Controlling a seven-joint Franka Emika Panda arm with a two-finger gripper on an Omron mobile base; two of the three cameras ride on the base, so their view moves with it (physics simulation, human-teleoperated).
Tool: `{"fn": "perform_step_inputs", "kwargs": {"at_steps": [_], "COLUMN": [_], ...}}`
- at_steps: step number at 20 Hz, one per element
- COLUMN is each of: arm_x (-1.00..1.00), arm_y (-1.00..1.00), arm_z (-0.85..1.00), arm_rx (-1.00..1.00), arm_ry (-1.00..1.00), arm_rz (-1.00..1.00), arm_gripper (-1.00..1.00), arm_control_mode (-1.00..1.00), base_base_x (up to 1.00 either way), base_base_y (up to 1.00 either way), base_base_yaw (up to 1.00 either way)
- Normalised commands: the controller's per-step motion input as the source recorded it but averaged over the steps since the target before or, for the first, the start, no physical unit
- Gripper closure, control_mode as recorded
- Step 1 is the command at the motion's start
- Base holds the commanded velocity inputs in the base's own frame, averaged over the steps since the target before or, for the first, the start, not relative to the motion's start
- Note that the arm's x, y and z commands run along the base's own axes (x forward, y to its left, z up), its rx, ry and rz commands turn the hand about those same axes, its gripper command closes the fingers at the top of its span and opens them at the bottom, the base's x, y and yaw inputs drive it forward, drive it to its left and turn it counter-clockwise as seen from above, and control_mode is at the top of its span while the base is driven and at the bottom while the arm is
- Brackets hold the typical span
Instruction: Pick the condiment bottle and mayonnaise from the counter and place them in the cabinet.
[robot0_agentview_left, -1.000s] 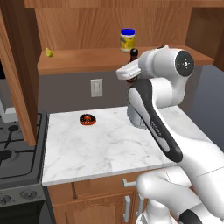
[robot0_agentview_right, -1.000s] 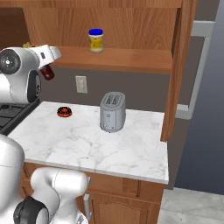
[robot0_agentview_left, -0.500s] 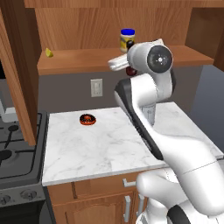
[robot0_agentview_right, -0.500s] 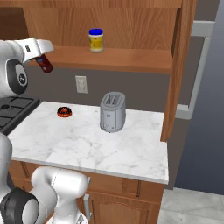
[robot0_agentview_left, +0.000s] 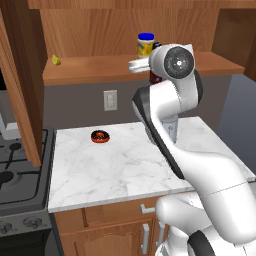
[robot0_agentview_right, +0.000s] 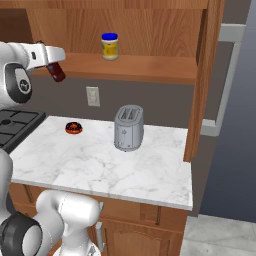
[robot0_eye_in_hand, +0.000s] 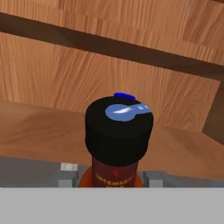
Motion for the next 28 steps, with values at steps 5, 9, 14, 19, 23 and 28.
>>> {"fn": "perform_step_inputs", "kwargs": {"at_steps": [5,9,14,19,23,28], "arm_x": [0.0,0.01,0.09,0.21,0.31,0.23], "arm_y": [-0.15,0.0,0.0,0.0,0.01,0.02], "arm_z": [0.04,0.11,0.13,0.06,0.02,0.05], "arm_rx": [0.09,0.01,0.01,0.0,0.0,0.0], "arm_ry": [0.0,0.0,-0.01,0.02,0.02,0.0], "arm_rz": [-0.01,0.0,0.0,0.0,0.0,0.0], "arm_gripper": [1.0,1.0,1.0,1.0,1.0,1.0], "arm_control_mode": [-1.0,-1.0,-1.0,-1.0,-1.0,-1.0], "base_base_x": [0.0,0.0,0.0,0.0,0.0,0.0], "base_base_y": [0.0,0.0,0.0,0.0,0.0,0.0], "base_base_yaw": [0.0,0.0,0.0,0.0,0.0,0.0]}}
